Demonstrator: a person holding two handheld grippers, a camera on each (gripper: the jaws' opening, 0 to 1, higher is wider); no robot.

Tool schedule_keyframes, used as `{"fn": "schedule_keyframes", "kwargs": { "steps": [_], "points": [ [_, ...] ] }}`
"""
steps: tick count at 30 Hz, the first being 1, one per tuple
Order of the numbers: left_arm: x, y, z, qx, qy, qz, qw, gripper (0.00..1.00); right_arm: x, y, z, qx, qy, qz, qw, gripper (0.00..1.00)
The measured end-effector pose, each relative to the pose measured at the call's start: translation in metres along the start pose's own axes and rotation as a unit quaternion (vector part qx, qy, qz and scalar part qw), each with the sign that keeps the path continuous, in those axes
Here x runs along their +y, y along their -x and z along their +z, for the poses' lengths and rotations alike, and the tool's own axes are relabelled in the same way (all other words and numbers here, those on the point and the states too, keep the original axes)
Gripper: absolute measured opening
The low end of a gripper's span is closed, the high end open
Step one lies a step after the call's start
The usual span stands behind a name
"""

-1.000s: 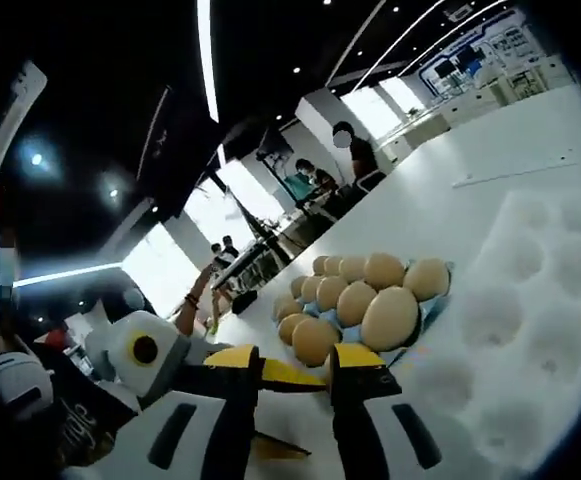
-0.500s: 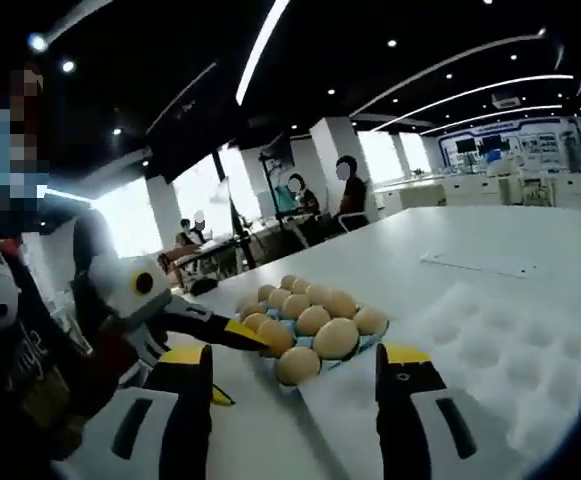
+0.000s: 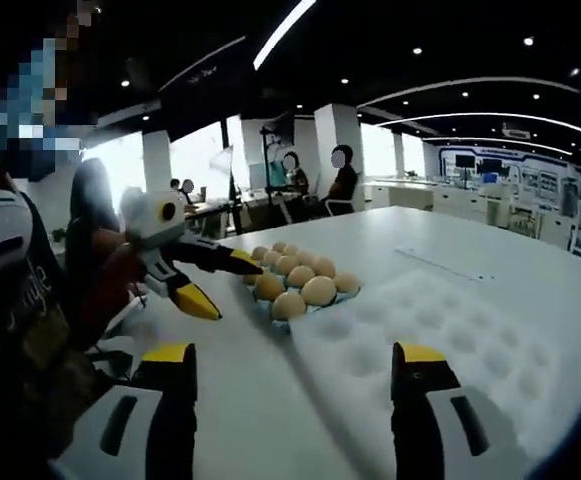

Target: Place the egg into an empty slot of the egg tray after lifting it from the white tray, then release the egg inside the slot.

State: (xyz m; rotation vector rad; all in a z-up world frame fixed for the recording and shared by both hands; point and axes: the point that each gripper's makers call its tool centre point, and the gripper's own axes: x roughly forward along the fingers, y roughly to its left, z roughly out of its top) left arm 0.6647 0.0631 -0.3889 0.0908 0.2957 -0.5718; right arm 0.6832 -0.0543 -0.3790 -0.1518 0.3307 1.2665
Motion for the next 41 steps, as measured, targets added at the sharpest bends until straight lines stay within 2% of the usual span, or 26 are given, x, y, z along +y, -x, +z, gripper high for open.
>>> {"fn": "schedule_keyframes", "kwargs": {
  "steps": [9,16,24,41],
  "points": [
    [-0.004,0.008,0.001,-0.005,0.016,-0.013,0.9998,0.77,0.002,0.019,-0.011,0.019,0.021,-0.016,0.9995,0.88],
    [-0.008,0.015,-0.007,0.012,0.021,-0.019,0.9995,0.84,0.005,0.035,-0.022,0.035,0.029,-0.032,0.9985,0.89],
    [-0.008,0.025,-0.017,0.025,0.031,-0.010,0.9991,0.95,0.002,0.052,-0.025,0.031,0.029,-0.062,0.9972,0.93],
    [0.009,0.059,-0.044,0.058,0.056,0.030,0.9963,1.00,-0.007,0.072,-0.039,0.049,0.034,-0.091,0.9941,0.97]
  ]
}}
